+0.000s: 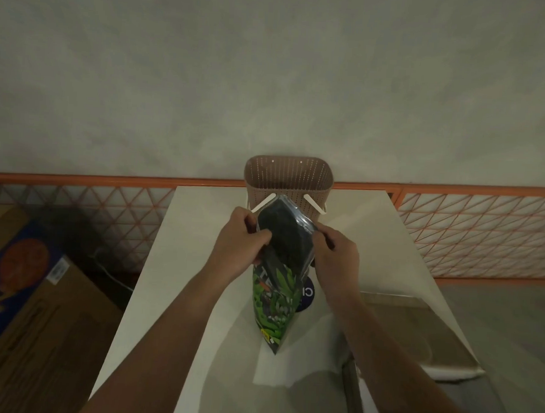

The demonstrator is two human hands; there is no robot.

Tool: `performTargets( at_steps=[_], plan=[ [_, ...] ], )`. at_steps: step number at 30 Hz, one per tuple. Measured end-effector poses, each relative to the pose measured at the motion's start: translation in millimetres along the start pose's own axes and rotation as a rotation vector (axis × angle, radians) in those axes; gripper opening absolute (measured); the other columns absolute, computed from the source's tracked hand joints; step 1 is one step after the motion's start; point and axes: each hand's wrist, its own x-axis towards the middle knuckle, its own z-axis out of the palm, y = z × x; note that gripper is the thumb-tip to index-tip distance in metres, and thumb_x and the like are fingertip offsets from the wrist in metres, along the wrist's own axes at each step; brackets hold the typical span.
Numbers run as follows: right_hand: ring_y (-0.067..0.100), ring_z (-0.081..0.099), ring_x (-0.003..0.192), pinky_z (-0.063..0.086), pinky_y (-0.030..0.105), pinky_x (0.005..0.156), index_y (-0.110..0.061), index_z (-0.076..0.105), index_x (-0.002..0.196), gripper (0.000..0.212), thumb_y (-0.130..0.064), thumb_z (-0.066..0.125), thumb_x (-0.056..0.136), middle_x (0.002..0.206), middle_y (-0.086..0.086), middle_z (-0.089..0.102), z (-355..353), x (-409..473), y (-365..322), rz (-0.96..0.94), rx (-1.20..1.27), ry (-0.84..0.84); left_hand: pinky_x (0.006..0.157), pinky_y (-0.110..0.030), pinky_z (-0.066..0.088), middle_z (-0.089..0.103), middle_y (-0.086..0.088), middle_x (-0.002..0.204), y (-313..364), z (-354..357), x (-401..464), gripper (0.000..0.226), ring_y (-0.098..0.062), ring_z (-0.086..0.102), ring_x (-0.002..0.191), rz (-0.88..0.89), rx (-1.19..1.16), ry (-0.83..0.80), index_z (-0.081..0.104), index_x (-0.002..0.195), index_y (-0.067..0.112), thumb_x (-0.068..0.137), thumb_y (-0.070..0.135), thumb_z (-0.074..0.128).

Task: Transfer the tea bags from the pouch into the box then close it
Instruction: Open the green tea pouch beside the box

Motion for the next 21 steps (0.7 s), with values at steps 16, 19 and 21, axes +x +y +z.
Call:
performTargets(
  at_steps=[16,19,21],
  plan=[
    [0.024,0.066,0.078,0.059,0.046,0.072,-0.018,0.073,0.108,0.025,-0.014,0.05,0.098,0.088,0.005,0.07,-11,20,1,-0.054,-0.045,0.021,0.056,-0.029,0.053,0.057,-0.01,0.084,-1,-3,15,0.024,-0.026,0.063,0.073,0.064,0.047,0.17,0.041,0.087,0.019,0.092,0.008,0.061],
    [0.021,0.067,0.079,0.061,0.038,0.072,-0.017,0.071,0.114,0.027,-0.011,0.051,0.097,0.089,0.004,0.07,-19,27,-1,-0.072,-0.064,0.011,0.058,-0.039,0.056,0.057,-0.009,0.079,2,-7,18,0.027,-0.034,0.066,0.075,0.087,0.1,0.236,0.041,0.082,0.021,0.09,0.006,0.063],
    [0.015,0.066,0.078,0.057,0.02,0.063,-0.019,0.07,0.117,0.029,-0.01,0.051,0.097,0.091,0.001,0.069,-27,31,-4,-0.09,-0.076,0.018,0.068,-0.051,0.06,0.057,-0.007,0.08,4,-13,20,0.029,-0.037,0.067,0.08,0.08,0.132,0.294,0.042,0.081,0.024,0.089,0.006,0.064]
  ],
)
